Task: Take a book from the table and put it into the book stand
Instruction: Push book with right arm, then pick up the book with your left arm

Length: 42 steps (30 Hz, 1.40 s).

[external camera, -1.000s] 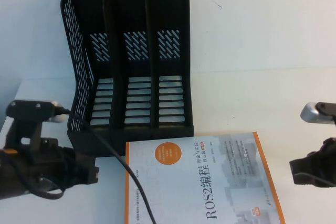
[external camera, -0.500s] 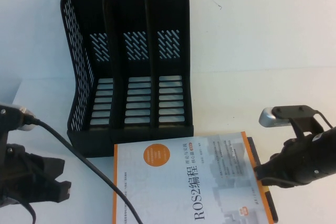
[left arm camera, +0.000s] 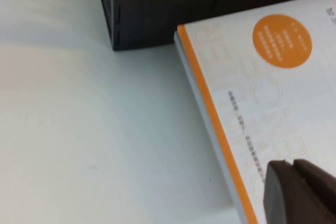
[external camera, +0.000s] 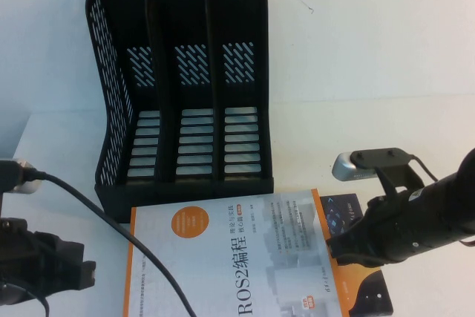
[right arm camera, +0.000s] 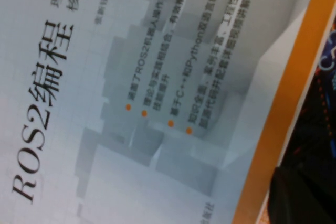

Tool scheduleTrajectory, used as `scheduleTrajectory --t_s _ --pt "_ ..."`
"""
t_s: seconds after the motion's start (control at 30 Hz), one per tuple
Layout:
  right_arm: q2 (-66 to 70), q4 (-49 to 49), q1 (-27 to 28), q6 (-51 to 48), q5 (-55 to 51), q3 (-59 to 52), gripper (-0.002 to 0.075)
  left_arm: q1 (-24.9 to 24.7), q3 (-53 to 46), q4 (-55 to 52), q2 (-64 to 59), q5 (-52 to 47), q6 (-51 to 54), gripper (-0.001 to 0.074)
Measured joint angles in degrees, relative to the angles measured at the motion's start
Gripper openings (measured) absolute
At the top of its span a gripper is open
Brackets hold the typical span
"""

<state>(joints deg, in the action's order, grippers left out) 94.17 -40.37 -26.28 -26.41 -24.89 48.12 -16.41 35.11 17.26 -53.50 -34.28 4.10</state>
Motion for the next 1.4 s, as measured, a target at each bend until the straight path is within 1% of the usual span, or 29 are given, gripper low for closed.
scheduleTrajectory --t_s 0.07,0.13,0.23,0.3,0.4,0.53,0.63,0.73,0.8,0.9,1.03,1.1,1.2,1.3,1.4 --pt "-0.11 0.33 -0.05 0.62 0.00 0.00 0.0000 0.57 0.00 -0.24 0.04 -1.33 -0.78 -0.0003" --pt "-0.97 1.97 -0.05 2.14 0.00 0.00 0.0000 2.14 0.00 -0.24 0.04 -2.50 -0.89 -0.0003" --pt "-4.16 7.56 0.81 6.65 -0.64 0.00 0.0000 6.55 0.00 1.20 0.14 -3.79 -0.75 -0.0003" --pt "-7.78 11.88 2.00 10.13 -1.72 0.00 0.0000 9.90 0.00 3.63 -0.17 -4.96 1.60 -0.0003" --pt "-14.85 17.01 4.29 14.46 -4.04 0.00 0.0000 15.37 0.00 11.28 -2.18 -8.84 9.42 -0.0003" --pt "-24.60 21.62 7.27 16.64 -8.96 0.00 0.0000 21.14 0.00 28.74 -5.37 -13.03 24.24 -0.0003" --pt "-32.66 24.56 8.58 17.42 -14.35 0.00 -0.0001 24.30 0.00 38.47 -7.87 -16.57 32.61 -0.0003" --pt "-39.97 28.24 8.88 20.38 -20.29 0.00 -0.0001 25.63 0.00 42.45 -11.08 -18.78 36.71 0.0013" --pt "-45.20 31.73 8.88 23.61 -23.88 0.00 -0.0001 25.76 0.00 43.24 -13.35 -19.04 37.83 0.0047" --pt "-52.45 38.24 8.88 29.73 -27.40 -0.35 -0.0001 25.76 0.00 43.86 -17.62 -18.87 39.73 0.0140" --pt "-61.13 47.45 8.88 37.46 -31.33 -0.89 -0.0001 25.76 0.00 45.26 -24.68 -17.88 42.86 0.0305" --pt "-64.71 51.14 8.88 39.66 -32.61 -2.06 -0.0001 25.76 0.00 47.85 -28.18 -17.58 44.15 0.0373" --pt "-68.42 55.02 8.88 42.62 -35.02 -4.68 -0.0001 25.76 0.00 51.33 -32.37 -17.01 46.05 0.0435" --pt "-71.60 57.36 8.88 46.81 -37.07 -7.48 -0.0001 25.76 0.00 54.33 -35.42 -15.12 46.86 0.0460" --pt "-74.87 57.93 8.88 51.22 -37.07 -10.28 -0.0001 25.76 0.00 57.87 -38.33 -13.04 47.36 0.0468"
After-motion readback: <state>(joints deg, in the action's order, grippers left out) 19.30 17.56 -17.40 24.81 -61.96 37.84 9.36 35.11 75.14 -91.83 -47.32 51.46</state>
